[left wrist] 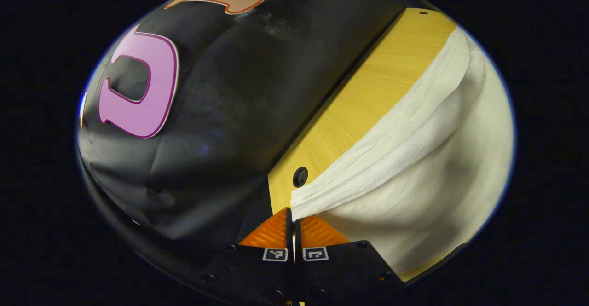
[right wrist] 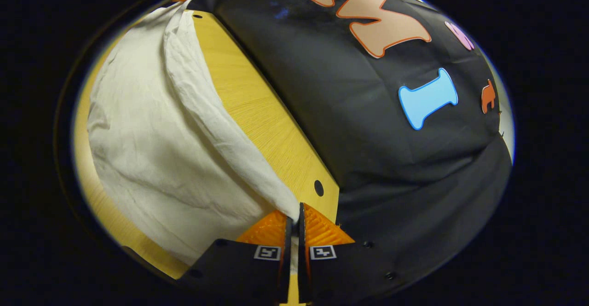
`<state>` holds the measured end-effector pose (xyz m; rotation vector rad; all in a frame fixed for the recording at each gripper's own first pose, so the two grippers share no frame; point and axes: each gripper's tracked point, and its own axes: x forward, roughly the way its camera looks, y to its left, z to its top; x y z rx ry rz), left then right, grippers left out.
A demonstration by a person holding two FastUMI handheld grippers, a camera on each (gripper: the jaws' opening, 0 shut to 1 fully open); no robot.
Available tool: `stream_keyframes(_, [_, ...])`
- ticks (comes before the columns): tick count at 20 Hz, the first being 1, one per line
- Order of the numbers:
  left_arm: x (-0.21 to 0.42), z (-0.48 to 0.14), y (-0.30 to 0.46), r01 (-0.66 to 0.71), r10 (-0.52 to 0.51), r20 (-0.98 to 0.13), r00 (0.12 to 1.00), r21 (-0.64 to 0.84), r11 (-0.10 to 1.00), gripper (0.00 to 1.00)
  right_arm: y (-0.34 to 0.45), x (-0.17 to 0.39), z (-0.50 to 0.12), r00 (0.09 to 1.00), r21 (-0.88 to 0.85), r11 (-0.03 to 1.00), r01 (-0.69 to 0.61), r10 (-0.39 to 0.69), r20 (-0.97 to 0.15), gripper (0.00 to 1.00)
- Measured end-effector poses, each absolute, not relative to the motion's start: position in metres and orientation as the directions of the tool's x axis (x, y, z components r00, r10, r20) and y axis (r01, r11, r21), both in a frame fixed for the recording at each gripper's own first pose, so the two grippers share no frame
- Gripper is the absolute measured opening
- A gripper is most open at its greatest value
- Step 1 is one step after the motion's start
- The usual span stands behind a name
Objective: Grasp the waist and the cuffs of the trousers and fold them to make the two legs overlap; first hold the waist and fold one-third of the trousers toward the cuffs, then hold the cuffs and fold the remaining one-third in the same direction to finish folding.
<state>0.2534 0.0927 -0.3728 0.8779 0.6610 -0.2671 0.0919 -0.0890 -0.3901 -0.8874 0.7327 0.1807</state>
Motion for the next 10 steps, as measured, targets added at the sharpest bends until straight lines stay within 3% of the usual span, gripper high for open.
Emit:
stream_keyframes(4, [0.255,-0.396,0.086,0.438,0.054,-0.646,0.761,0.573,0.692,0.00,-0.095,0.100,-0.409,0.731,-0.654,0.654,-0.381,-0.220,-0.646,0.18])
stream_keyframes(5, [0.253,-0.396,0.082,0.438,0.027,-0.653,0.757,0.538,0.720,0.00,-0.097,0.104,-0.406,0.737,-0.662,0.654,-0.365,-0.232,-0.635,0.46])
stream_keyframes(6, [0.252,-0.397,0.073,0.445,-0.007,-0.661,0.751,0.498,0.745,0.11,-0.094,0.103,-0.399,0.747,-0.658,0.667,-0.351,-0.224,-0.626,0.64])
stream_keyframes(8, [0.248,-0.384,0.060,0.431,-0.037,-0.648,0.761,0.461,0.776,0.67,-0.097,0.106,-0.383,0.774,-0.659,0.688,-0.305,-0.224,-0.593,1.00])
stream_keyframes(9, [0.249,-0.372,0.055,0.409,-0.038,-0.627,0.778,0.459,0.789,0.94,-0.101,0.101,-0.374,0.784,-0.653,0.706,-0.274,-0.229,-0.577,0.98])
stream_keyframes(10, [0.246,-0.364,0.049,0.389,-0.047,-0.608,0.793,0.446,0.806,0.95,-0.104,0.096,-0.363,0.791,-0.636,0.733,-0.242,-0.230,-0.566,0.98])
